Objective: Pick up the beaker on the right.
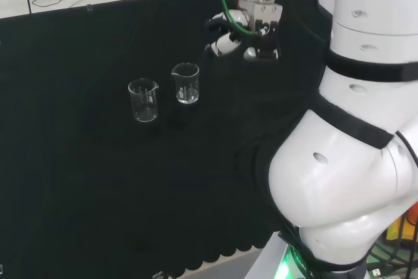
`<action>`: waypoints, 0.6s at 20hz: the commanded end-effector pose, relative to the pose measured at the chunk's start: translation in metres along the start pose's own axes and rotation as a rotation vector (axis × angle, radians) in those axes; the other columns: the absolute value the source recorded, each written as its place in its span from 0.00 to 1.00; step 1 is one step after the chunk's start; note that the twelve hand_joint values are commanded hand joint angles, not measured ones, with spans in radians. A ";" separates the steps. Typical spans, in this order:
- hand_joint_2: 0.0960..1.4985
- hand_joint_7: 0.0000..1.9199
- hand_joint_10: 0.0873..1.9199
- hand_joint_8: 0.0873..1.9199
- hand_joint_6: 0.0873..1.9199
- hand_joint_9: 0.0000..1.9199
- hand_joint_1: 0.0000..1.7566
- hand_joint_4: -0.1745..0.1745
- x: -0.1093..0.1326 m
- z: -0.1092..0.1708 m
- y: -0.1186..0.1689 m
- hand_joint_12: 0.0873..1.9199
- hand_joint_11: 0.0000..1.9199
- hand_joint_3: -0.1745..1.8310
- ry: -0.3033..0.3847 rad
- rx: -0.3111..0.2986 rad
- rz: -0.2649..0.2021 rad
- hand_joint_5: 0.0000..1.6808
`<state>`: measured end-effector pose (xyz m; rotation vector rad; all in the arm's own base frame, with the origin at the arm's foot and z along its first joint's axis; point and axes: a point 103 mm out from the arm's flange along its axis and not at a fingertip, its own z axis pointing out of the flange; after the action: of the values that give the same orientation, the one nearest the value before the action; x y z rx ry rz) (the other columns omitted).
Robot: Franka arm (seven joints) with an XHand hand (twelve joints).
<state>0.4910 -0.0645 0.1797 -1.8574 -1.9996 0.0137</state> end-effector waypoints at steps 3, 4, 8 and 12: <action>0.62 0.05 0.32 0.28 0.00 0.13 0.46 0.42 0.001 0.020 0.013 0.68 0.00 0.00 0.047 -0.018 -0.102 0.16; 0.61 0.05 0.32 0.28 0.00 0.14 0.46 0.42 0.001 0.022 0.013 0.69 0.00 0.00 0.052 -0.016 -0.116 0.16; 0.61 0.07 0.32 0.28 0.00 0.15 0.46 0.42 0.000 0.033 0.013 0.70 0.00 0.00 0.068 0.002 -0.160 0.16; 0.61 0.07 0.32 0.28 0.00 0.16 0.46 0.42 -0.003 0.042 0.014 0.71 0.00 0.00 0.088 0.016 -0.190 0.16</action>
<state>0.4932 -0.0561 0.1464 -1.6671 -2.0961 -0.0882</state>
